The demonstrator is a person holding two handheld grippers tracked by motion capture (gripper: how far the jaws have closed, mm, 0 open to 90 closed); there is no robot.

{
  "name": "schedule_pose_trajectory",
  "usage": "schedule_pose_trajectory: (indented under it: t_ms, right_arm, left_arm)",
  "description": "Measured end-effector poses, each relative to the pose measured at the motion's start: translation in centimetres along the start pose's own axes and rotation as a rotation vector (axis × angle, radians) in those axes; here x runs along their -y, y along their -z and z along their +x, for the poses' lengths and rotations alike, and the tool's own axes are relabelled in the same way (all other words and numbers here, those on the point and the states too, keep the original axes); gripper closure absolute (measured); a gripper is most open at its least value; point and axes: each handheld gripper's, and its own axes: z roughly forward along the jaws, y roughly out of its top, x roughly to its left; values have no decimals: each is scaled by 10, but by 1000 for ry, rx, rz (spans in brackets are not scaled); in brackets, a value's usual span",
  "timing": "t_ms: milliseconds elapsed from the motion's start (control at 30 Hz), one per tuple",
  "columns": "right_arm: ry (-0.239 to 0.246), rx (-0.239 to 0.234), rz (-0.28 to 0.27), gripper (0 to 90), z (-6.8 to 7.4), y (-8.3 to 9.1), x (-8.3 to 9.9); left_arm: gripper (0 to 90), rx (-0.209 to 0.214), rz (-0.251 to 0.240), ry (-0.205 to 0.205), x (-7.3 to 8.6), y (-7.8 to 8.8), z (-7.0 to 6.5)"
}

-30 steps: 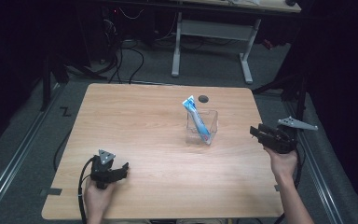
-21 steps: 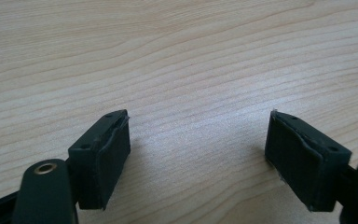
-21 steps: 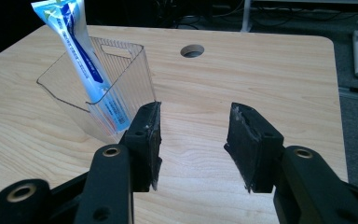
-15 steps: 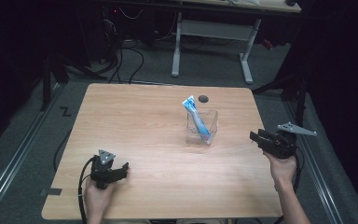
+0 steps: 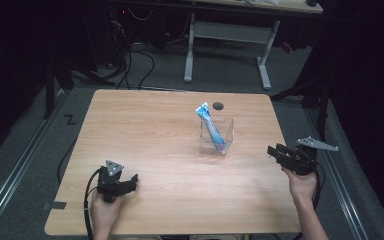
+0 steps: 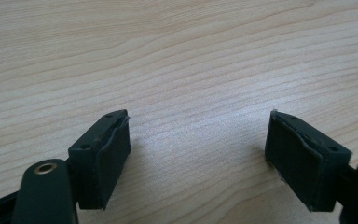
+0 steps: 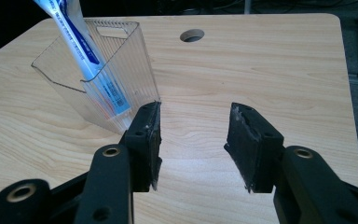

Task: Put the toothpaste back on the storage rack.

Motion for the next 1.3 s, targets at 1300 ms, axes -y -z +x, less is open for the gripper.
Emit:
schedule_pose_trajectory:
  t_ms: [1300]
  right_arm:
    - [-8, -8, 88, 533, 7, -29, 35]
  left_arm:
    - [224, -1, 0, 0, 0, 0, 0]
